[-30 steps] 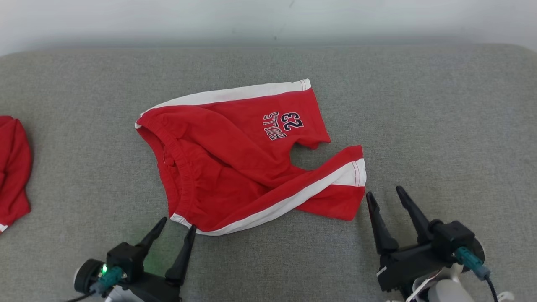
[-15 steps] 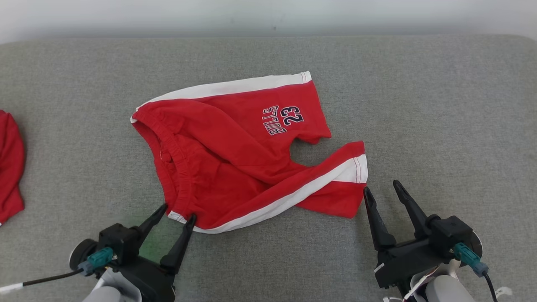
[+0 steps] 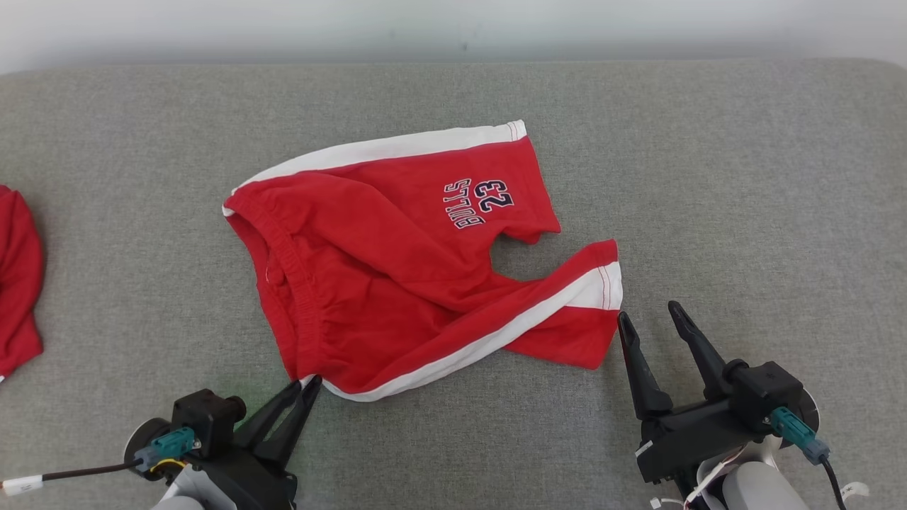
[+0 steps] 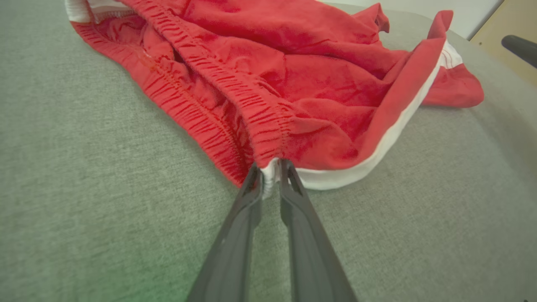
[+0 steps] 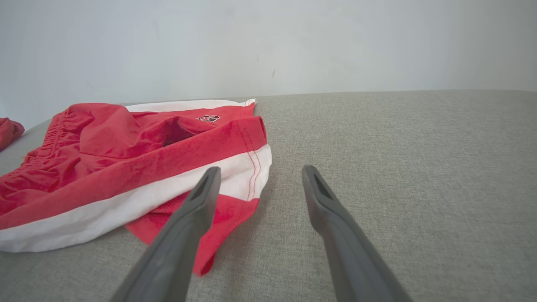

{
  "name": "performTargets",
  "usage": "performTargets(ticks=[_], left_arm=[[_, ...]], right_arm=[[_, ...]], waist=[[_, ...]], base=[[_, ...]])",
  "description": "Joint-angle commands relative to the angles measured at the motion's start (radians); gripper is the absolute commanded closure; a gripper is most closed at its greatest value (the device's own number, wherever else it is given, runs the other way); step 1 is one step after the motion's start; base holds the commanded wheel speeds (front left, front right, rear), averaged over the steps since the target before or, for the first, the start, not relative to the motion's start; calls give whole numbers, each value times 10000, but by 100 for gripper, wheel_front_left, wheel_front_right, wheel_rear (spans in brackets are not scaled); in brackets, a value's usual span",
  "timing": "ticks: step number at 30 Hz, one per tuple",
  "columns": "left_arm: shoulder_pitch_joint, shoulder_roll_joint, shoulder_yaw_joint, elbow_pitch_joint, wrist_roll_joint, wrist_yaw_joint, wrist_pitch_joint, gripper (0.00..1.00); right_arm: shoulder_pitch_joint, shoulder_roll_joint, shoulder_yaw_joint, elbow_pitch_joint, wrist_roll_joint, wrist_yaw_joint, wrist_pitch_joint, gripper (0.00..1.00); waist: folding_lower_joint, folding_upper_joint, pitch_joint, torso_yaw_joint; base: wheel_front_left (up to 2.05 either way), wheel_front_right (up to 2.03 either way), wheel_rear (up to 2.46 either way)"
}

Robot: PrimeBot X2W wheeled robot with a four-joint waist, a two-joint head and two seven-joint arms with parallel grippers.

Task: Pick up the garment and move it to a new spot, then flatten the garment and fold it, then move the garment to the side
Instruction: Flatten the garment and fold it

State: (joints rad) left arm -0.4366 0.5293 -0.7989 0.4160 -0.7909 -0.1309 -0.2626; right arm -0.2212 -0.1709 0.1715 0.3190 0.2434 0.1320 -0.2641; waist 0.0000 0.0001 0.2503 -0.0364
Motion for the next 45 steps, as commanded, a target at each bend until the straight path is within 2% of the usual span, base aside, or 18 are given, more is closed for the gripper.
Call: performTargets(ticks=[1, 8, 13, 14, 16, 22, 28, 29, 33, 35, 36, 37, 39, 41, 45], left_arm=[[-86, 47, -100, -27, -70, 10, -33, 100], [-44, 144, -217, -175, -177, 10, -33, 100], [2, 60, -71, -155, 26, 10, -33, 100], [27, 28, -43, -142, 59, 10, -33, 100], [36, -64, -7, -143, 156, 10, -33, 100], [-57, -217, 127, -186, 342, 10, -33, 100], [-166, -306, 174, -210, 418, 11, -33, 100], [-175, -317, 175, -219, 422, 11, -33, 100], [-183, -317, 154, -221, 467, 11, -33, 100], [-209, -307, 149, -226, 492, 11, -33, 100], [-227, -298, 163, -230, 490, 11, -33, 100], [-243, -290, 179, -232, 497, 11, -33, 100], [-262, -282, 183, -230, 510, 11, -33, 100], [-280, -292, 192, -228, 510, 11, -33, 100], [-288, -258, 106, -263, 547, 11, -33, 100]], right_arm=[[36, 33, -8, -8, -21, -27, 1, 0], [-408, -98, 184, 191, 241, -27, 1, 0], [-873, -323, 478, 831, 570, -27, 3, 0], [-939, -322, 518, 1099, 727, -27, 1, 1], [-1152, -378, 552, 1451, 962, -27, 1, 12], [-1628, -436, 799, 2122, 1582, -27, 0, 10], [-2023, -440, 926, 2446, 1887, -27, 1, 19], [-2064, -456, 954, 2482, 1948, -27, 1, 26], [-2170, -487, 969, 2581, 2100, -27, 1, 31], [-2264, -505, 978, 2654, 2218, -27, 1, 38], [-2324, -517, 987, 2674, 2268, -27, 1, 48], [-2372, -524, 1000, 2692, 2291, -27, 1, 51], [-2442, -525, 1036, 2726, 2343, -27, 1, 66], [-2476, -556, 1086, 2696, 2358, -27, 2, 100], [-2383, -616, 1074, 2473, 2440, -27, 2, 100]], waist=[[0, -1, -27, 29], [0, -1, -65, 140], [0, -1, -45, 268], [0, -1, -49, 286], [0, -1, -34, 330], [0, -1, 120, 401], [0, -1, 301, 467], [0, -1, 326, 480], [0, -1, 386, 510], [0, -1, 430, 531], [0, -1, 451, 537], [0, -1, 474, 542], [0, -1, 507, 554], [0, -1, 524, 572], [0, -1, 478, 576]], base=[[0, 0, 0], [0, 0, 0], [0, 0, 0], [0, 0, 0], [0, 0, 0], [0, 0, 0], [0, 0, 0], [0, 0, 0], [0, 0, 0], [0, 0, 0], [0, 0, 0], [0, 0, 0], [0, 0, 0], [0, 0, 0], [0, 0, 0]])
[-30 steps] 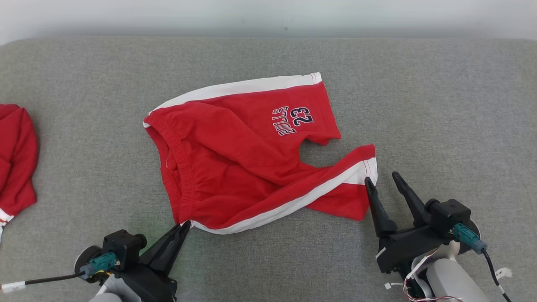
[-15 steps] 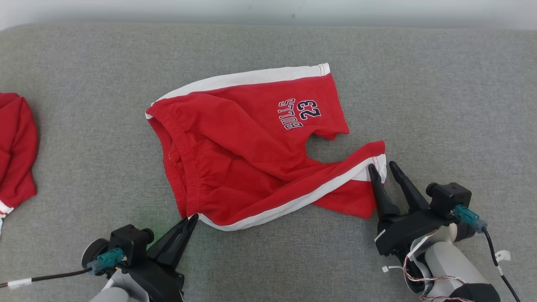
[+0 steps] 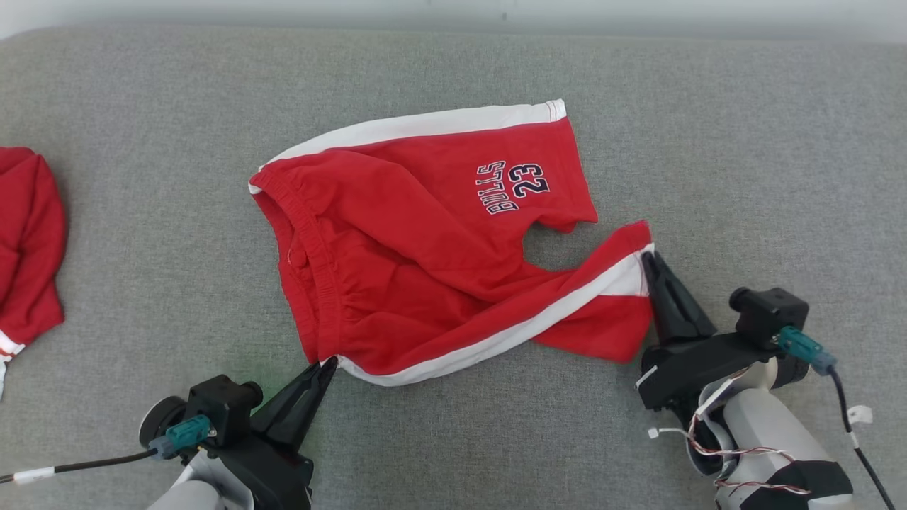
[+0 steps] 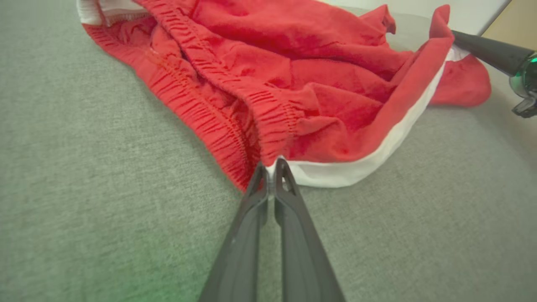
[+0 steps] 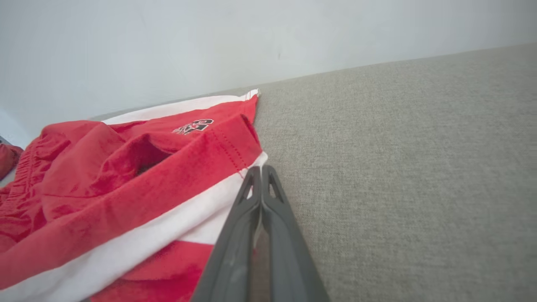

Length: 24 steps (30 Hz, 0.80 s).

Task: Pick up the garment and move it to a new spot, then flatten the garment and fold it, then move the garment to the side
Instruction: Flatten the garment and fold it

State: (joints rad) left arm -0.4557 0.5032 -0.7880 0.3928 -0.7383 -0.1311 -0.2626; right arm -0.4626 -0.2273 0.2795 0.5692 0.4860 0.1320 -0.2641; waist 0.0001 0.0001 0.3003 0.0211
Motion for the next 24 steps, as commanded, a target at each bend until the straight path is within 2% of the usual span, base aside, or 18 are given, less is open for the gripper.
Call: performTargets(ticks=[1, 5, 10, 19, 20, 22, 24], left_arm=[[-125, 24, 23, -112, 67, 13, -33, 100], [-137, 178, 348, -593, 164, 13, -33, 100], [-258, 603, 1317, -1754, 344, 13, -35, 100], [-1850, 2675, 1836, -3456, 125, 19, -33, 100], [-2335, 3113, 1780, -3590, -111, 20, -23, 100], [-2888, 3560, 1713, -3642, -300, 20, 190, 100], [-3291, 3761, 1595, -3705, -577, 22, 427, 100]], right_arm=[[71, -77, -65, -164, 61, -27, 0, 100], [295, -137, -194, -1066, 382, -27, 0, 100], [423, -410, -450, -2456, 941, -26, 0, 100], [-445, -1280, -815, -4761, 1636, -27, 2, 100], [-698, -1563, -773, -5196, 1781, -27, 0, 100], [-946, -1837, -780, -5557, 1958, -27, 112, 100], [-1140, -2026, -847, -5836, 2131, -30, 399, 100]], waist=[[-1, -1, -78, 2], [-1, -1, -474, -13], [-1, -1, -1524, 29], [-1, -1, -3376, 6], [-1, -1, -3603, -27], [-1, -1, -3705, -86], [-1, -1, -3686, -165]], base=[[0, 0, 0], [0, 0, 0], [0, 0, 0], [0, 0, 0], [0, 0, 0], [0, 0, 0], [0, 0, 0]])
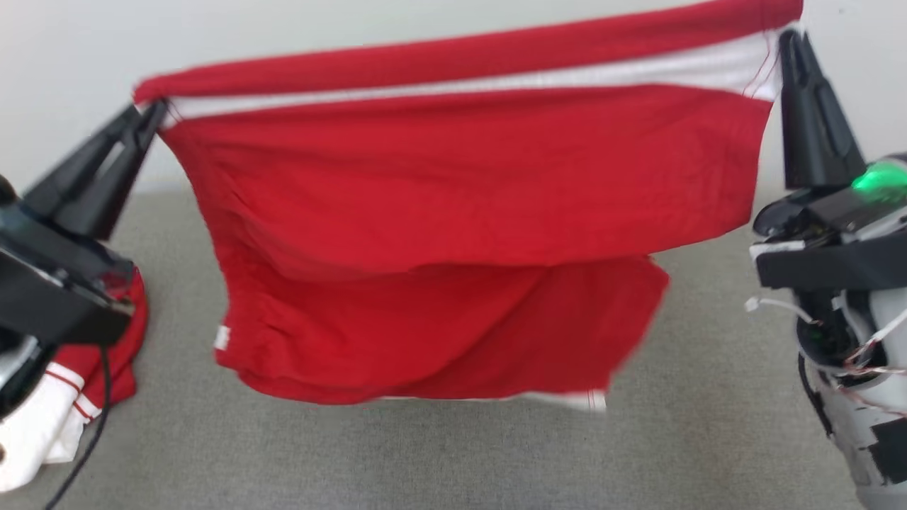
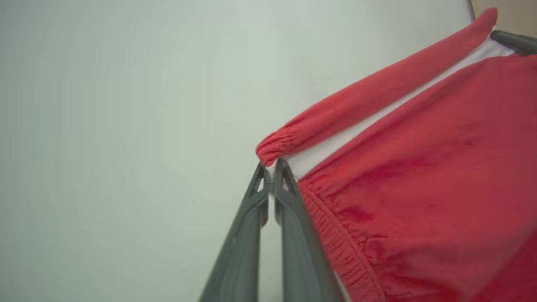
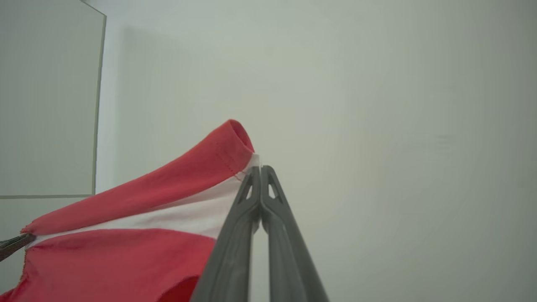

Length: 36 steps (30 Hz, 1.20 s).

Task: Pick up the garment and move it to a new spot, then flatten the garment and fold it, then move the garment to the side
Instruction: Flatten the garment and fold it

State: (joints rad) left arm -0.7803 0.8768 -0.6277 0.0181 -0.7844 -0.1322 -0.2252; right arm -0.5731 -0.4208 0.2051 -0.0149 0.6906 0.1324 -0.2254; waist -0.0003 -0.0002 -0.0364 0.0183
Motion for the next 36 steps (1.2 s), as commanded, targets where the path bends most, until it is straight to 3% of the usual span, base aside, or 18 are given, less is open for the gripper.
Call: performTargets(ticks=[1, 6, 12, 15, 17, 22, 25, 30, 36], left_arm=[[-184, 118, -196, 13, -162, 32, 250, 100], [-596, -80, -1045, 130, -584, 32, 728, 100], [-1183, -1217, -2272, 1414, -1196, 27, 1030, 100], [-2271, -1922, -1956, 2892, -1368, 30, 357, 100], [-3099, -2348, -1771, 3758, -873, 27, -46, 100], [-4627, -3265, -1140, 4711, -140, 32, -399, 100], [-3861, -3769, -1020, 4487, 108, 27, -396, 100], [-1430, -4347, -1201, 4366, -351, 27, -401, 100], [1707, -4969, -1585, 4942, -1049, 26, -404, 100]], right_arm=[[-63, -148, -108, -90, 202, -34, 231, 100], [23, -235, 125, 11, 434, -33, 1261, 100], [-830, -5, 1071, 1189, 641, -29, 2254, 100], [-2320, 31, 1363, 2322, 132, -31, 1694, 100], [-3502, 87, 1203, 3188, -326, -31, 904, 100], [-5418, 128, 753, 4688, -1348, -31, -312, 100], [-5175, 150, 836, 4990, -1466, -31, -390, 100], [-2870, 52, 2054, 5140, -1601, -31, -400, 100], [-210, 92, 2773, 5630, -925, -30, -402, 100]], waist=[[3, 2, -270, -165], [3, 2, 215, -231], [3, 2, 2014, -363], [3, 2, 2783, -418], [3, 2, 3052, -457], [3, 2, 3190, -322], [3, 2, 3084, -295], [3, 2, 3096, -357], [3, 2, 3122, -490]], base=[[0, 0, 0], [0, 0, 0], [0, 0, 0], [0, 0, 0], [0, 0, 0], [0, 0, 0], [0, 0, 0], [0, 0, 0], [0, 0, 0]])
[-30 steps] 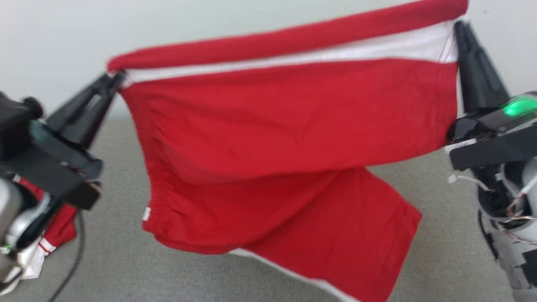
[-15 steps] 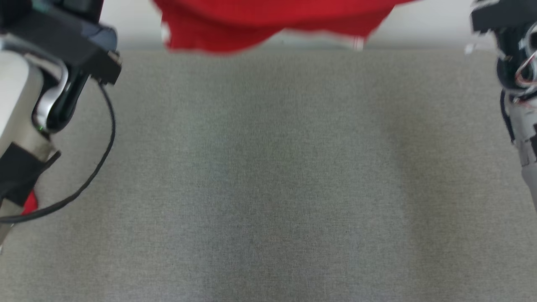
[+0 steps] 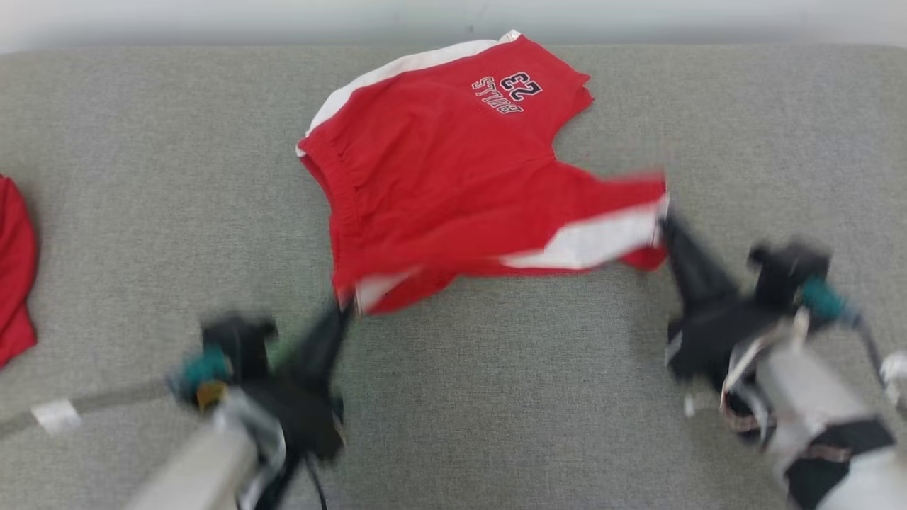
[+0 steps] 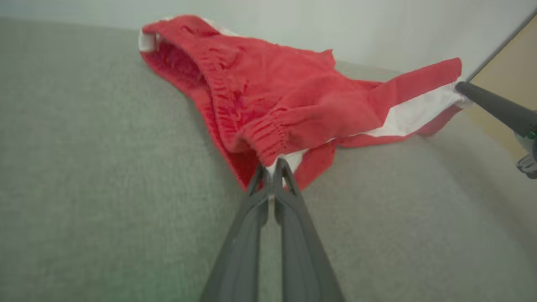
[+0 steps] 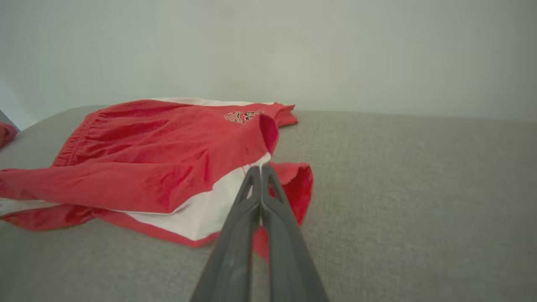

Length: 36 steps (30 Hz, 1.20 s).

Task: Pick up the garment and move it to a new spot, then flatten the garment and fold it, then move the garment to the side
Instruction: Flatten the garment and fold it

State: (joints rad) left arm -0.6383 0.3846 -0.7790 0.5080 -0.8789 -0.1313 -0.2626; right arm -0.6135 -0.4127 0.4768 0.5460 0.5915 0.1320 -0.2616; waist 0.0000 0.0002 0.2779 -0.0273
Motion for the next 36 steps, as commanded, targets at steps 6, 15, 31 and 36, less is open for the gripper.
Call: performTargets(ticks=[6, 15, 31, 36], left_arm=[[2405, -500, 146, 498, -296, 18, -26, 100], [4041, -563, 477, 646, -333, 22, 3, 100], [5927, -1122, 1309, 729, 7, 19, -30, 100], [6332, -1178, 1349, 673, 111, 18, -30, 100]], right_arm=[[1886, 58, -226, 468, 152, -27, -39, 100], [3290, 308, -381, 635, 190, -27, -41, 100], [5620, 531, -453, 429, 334, -27, -41, 100], [5962, 544, -440, 302, 310, -27, -41, 100]], waist=[[0, -2, -644, -6], [0, -2, -1928, 44], [0, -2, -3453, -108], [0, -2, -3650, -108]], base=[[0, 0, 0], [0, 0, 0], [0, 0, 0], [0, 0, 0]])
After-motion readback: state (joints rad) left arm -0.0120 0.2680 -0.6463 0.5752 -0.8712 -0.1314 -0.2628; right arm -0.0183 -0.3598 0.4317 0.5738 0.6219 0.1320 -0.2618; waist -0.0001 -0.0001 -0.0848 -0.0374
